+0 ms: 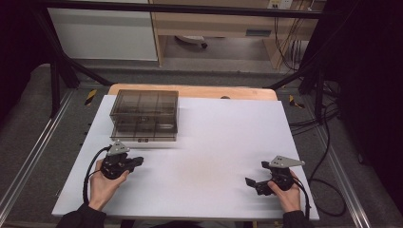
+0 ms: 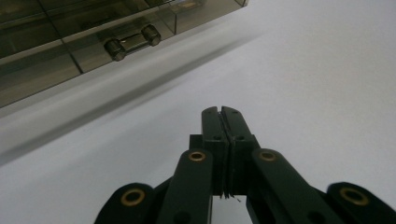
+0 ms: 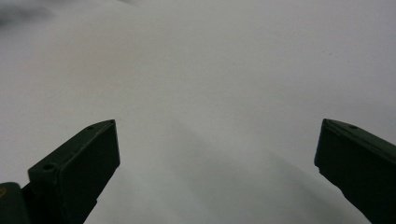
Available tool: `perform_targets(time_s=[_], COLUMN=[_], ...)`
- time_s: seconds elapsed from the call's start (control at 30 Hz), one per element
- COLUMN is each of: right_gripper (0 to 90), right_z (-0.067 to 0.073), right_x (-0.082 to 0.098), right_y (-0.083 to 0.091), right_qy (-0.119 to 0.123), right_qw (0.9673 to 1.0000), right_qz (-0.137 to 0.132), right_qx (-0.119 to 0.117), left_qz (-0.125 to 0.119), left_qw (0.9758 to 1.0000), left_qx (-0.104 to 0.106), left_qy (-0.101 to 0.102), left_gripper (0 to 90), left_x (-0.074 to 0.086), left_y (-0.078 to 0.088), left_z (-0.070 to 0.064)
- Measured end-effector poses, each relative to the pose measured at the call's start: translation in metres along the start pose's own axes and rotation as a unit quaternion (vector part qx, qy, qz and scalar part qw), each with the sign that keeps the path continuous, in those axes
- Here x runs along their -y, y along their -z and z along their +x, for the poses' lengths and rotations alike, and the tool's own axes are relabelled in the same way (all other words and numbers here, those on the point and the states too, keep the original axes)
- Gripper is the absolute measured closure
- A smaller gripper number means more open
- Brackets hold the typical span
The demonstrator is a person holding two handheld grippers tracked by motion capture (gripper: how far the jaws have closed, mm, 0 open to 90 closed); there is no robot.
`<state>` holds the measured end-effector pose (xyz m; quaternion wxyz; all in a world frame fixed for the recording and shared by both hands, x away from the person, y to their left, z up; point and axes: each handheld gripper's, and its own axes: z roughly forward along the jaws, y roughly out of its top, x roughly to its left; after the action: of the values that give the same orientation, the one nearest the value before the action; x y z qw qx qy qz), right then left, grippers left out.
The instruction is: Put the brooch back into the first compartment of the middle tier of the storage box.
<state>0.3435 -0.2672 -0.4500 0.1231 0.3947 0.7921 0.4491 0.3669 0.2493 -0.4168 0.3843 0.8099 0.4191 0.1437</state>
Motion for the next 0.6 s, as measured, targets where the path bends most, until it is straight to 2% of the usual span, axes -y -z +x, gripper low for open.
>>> perform_targets(time_s=[0.6], right_gripper=[0.6], right_z=[0.000], right_x=[0.000], right_y=[0.000], right_qy=[0.001], right_qw=[1.0000], right_qz=[0.002], right_qx=[-0.001], left_qz=[-0.009], left_qw=[0.9998], left_qx=[-0.012], left_qy=[0.014], left_gripper=[88.2], left_x=[0.003], left_y=[0.012], left_z=[0.011])
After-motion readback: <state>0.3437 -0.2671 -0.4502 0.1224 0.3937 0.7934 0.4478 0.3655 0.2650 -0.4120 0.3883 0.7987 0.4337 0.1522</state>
